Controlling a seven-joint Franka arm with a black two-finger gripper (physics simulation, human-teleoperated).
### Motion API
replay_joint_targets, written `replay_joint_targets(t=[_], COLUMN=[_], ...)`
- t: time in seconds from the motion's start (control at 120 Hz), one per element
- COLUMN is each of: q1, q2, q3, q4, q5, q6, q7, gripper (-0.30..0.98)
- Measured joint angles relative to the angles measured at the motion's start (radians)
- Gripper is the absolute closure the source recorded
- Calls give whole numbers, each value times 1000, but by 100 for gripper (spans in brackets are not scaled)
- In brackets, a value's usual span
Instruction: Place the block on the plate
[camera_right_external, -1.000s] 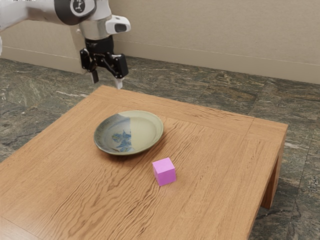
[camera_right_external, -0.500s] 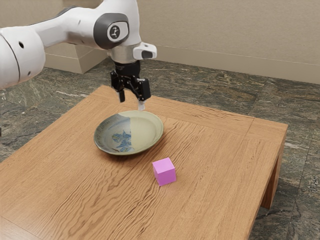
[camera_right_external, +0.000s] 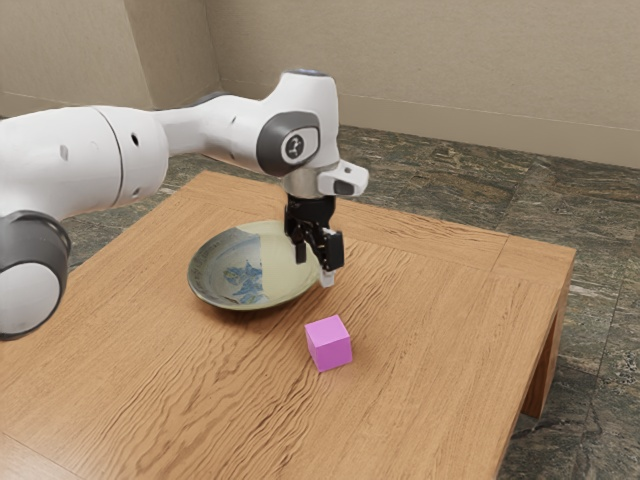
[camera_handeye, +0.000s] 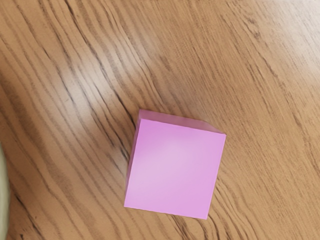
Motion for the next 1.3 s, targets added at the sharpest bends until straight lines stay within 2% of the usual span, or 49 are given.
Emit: replay_joint_targets(t=[0.475, 0.742, 1.025, 1.3], q1=[-27, -62, -63, -63], q2=[132, 82, -5, -18], q3=[-1, 12, 21, 47], q4=[35, -57, -168, -215], q5=[-27, -65, -70, -67], q6=[98, 144, 184, 225], q7=[120, 159, 185, 210], gripper=[0, 0, 0, 0])
